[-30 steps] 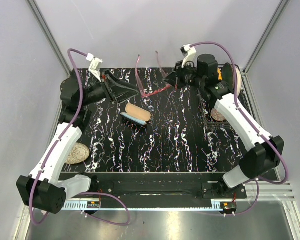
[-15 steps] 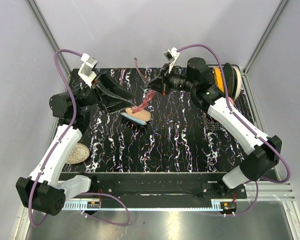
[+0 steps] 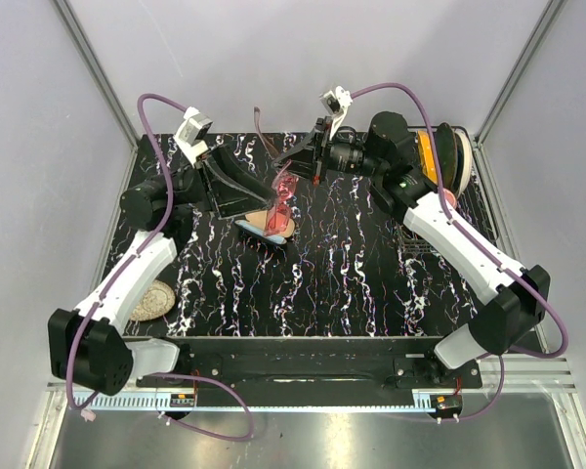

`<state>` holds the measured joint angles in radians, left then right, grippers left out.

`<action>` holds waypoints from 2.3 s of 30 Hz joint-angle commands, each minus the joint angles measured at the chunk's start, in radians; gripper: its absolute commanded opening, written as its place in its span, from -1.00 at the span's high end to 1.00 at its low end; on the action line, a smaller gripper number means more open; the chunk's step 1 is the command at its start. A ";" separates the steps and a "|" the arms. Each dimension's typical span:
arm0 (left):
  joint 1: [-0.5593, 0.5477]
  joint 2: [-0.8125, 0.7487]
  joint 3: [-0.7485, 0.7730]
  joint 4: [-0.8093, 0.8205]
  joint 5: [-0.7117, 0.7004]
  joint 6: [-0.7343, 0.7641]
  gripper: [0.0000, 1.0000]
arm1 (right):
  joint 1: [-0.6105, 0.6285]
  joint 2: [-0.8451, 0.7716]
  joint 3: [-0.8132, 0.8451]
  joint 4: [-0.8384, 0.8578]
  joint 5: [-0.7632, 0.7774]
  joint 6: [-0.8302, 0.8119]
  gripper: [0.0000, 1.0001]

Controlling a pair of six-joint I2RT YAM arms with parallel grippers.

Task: Organize the sunglasses

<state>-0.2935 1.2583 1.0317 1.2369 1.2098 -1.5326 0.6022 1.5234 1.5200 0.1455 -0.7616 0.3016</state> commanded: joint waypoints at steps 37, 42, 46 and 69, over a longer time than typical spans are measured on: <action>-0.105 -0.162 0.455 -1.673 -0.411 0.612 -0.29 | 0.030 -0.250 -0.120 0.310 0.067 -0.262 1.00; -0.136 -0.162 0.424 -1.544 -0.389 0.552 -0.20 | 0.034 -0.236 -0.107 0.319 0.058 -0.256 1.00; -0.156 -0.157 0.424 -1.499 -0.378 0.531 -0.09 | 0.041 -0.227 -0.107 0.325 0.059 -0.245 1.00; -0.205 -0.134 0.404 -1.548 -0.380 0.575 0.04 | 0.048 -0.210 -0.101 0.373 0.094 -0.237 1.00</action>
<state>-0.4801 1.1213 1.4349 -0.3500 0.8078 -0.9634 0.6407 1.3102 1.3762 0.4526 -0.6918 0.0570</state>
